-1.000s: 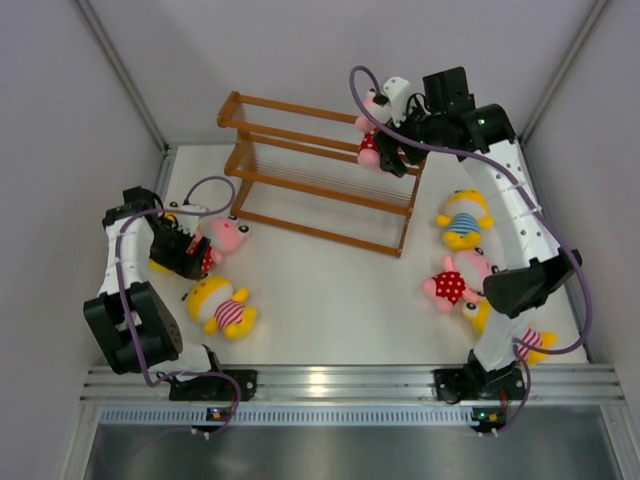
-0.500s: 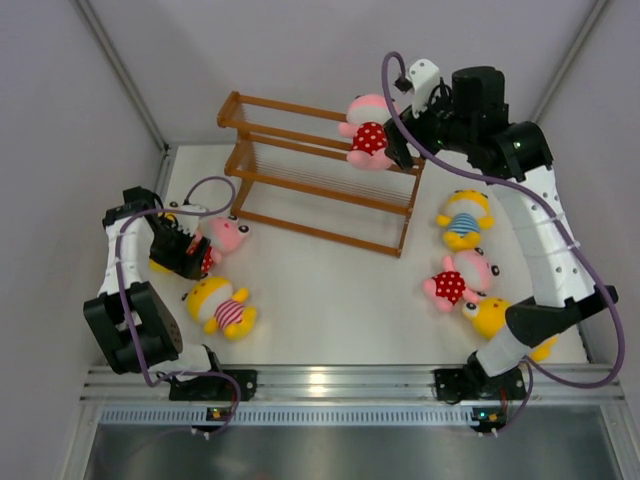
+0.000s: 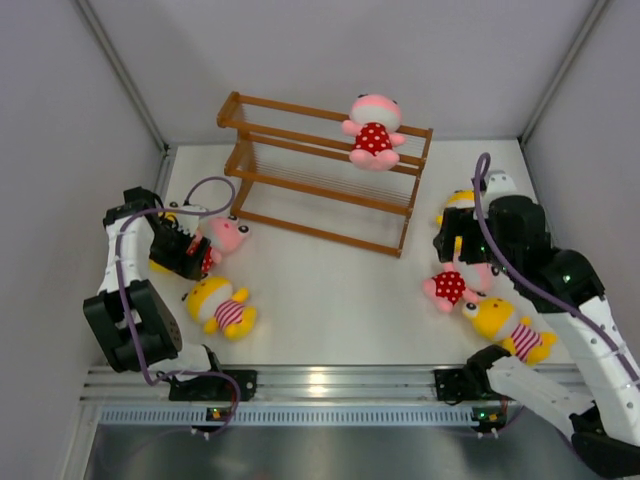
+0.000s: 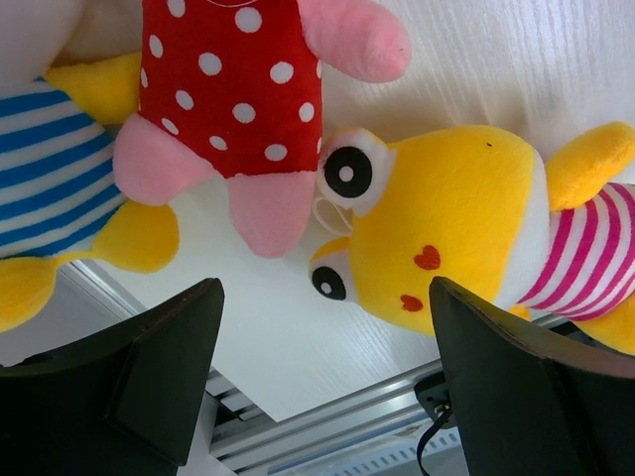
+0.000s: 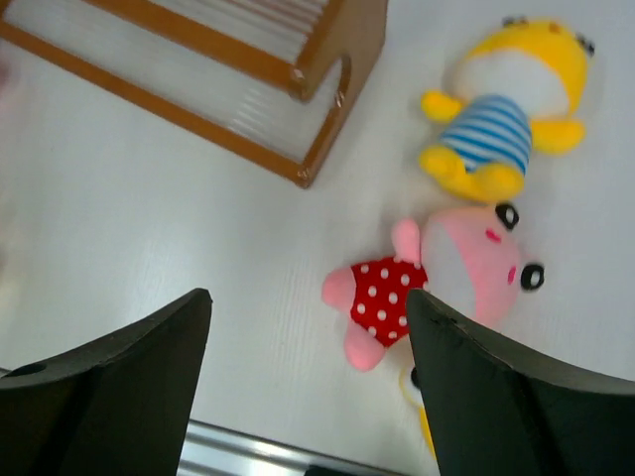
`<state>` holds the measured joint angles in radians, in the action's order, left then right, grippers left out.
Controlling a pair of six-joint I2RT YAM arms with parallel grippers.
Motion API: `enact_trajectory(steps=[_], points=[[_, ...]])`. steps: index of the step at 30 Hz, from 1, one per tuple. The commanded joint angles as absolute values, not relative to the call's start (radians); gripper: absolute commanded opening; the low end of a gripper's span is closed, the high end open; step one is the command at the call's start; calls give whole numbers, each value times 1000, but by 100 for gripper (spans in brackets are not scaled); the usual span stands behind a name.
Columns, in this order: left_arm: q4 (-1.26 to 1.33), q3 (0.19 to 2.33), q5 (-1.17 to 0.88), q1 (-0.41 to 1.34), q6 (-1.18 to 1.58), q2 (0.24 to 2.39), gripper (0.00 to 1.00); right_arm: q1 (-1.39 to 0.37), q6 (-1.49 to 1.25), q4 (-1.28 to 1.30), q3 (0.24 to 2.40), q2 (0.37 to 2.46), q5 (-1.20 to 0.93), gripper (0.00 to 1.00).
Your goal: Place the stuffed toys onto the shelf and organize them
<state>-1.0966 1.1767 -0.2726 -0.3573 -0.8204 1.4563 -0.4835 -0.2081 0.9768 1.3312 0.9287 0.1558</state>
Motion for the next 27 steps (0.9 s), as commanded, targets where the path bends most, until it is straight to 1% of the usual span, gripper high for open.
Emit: enact_trajectory(steps=[1, 6, 10, 14, 18, 22, 23, 25, 26, 27], points=[[-1115, 1218, -304, -351, -816, 1470, 91, -494, -446, 1019, 1136, 850, 267, 79], [-1115, 1229, -302, -351, -816, 1476, 91, -494, -567, 951, 890, 781, 178, 71], [-1115, 1218, -302, -351, -818, 1471, 91, -515, -636, 853, 752, 779, 163, 69], [-1115, 1209, -295, -351, -819, 1473, 91, -532, -672, 790, 673, 857, 208, 69], [-1114, 1200, -282, -351, -833, 1465, 91, -537, -678, 769, 650, 899, 329, 68], [-1114, 1186, -276, -351, -850, 1453, 91, -538, -666, 723, 626, 940, 324, 51], [-1114, 1186, -276, -351, -848, 1451, 91, -538, -663, 716, 620, 959, 318, 43], [-1115, 1186, -282, -351, -850, 1448, 91, -538, -663, 724, 617, 974, 327, 37], [-1115, 1184, -294, -351, -850, 1444, 91, -545, -672, 733, 623, 980, 336, 30], [-1115, 1181, -305, -350, -847, 1442, 91, -548, -672, 738, 627, 983, 342, 24]])
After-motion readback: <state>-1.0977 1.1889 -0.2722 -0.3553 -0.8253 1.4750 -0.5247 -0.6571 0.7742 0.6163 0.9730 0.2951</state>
